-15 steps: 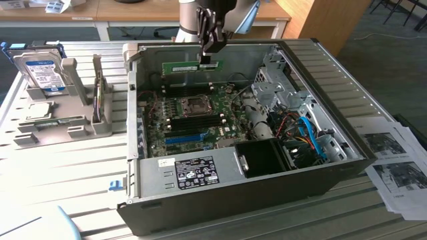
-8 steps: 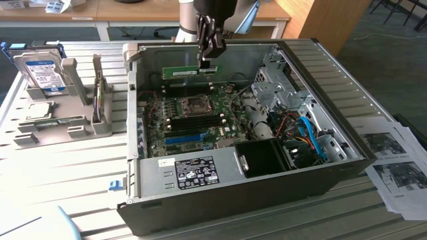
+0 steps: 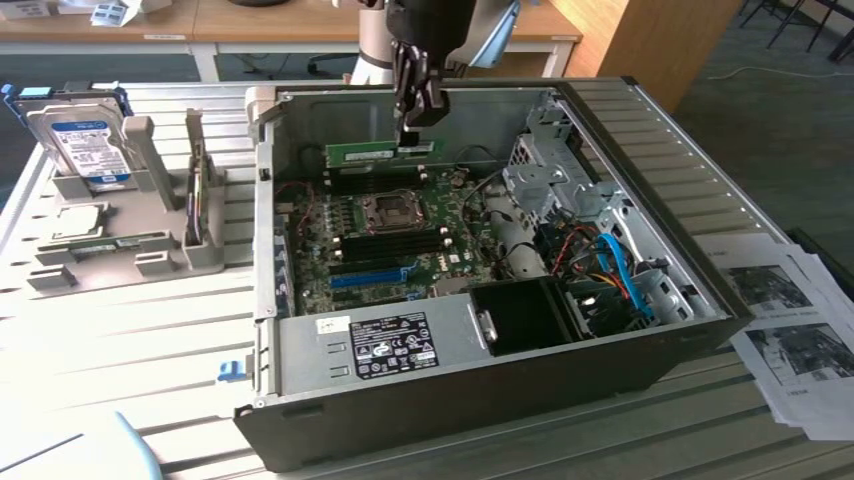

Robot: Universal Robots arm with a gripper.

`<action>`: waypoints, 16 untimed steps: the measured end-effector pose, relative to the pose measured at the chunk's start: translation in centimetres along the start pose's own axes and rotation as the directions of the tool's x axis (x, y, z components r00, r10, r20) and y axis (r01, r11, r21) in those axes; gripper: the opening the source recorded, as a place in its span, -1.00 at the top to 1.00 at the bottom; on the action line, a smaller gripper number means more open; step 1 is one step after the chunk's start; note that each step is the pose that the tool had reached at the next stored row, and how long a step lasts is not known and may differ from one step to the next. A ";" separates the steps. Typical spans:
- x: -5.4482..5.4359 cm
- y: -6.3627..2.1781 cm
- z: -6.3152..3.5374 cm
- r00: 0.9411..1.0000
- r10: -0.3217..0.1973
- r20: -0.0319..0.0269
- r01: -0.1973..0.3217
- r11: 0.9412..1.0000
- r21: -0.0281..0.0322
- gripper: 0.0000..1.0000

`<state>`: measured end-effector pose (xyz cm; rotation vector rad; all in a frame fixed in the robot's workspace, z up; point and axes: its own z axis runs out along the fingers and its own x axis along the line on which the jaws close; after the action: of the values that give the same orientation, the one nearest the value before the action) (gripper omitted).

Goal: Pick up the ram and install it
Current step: 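Insert the ram into the slot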

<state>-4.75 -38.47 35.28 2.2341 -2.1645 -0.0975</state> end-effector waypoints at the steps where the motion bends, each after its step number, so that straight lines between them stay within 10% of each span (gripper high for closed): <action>1: 0.0 -0.01 0.11 1.000 0.000 0.000 0.000 1.000 0.000 0.78; 16: 0.0 -0.11 1.78 1.000 0.001 0.000 -0.001 1.000 0.000 0.78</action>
<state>-4.75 -38.47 33.50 2.2326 -2.1661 -0.0975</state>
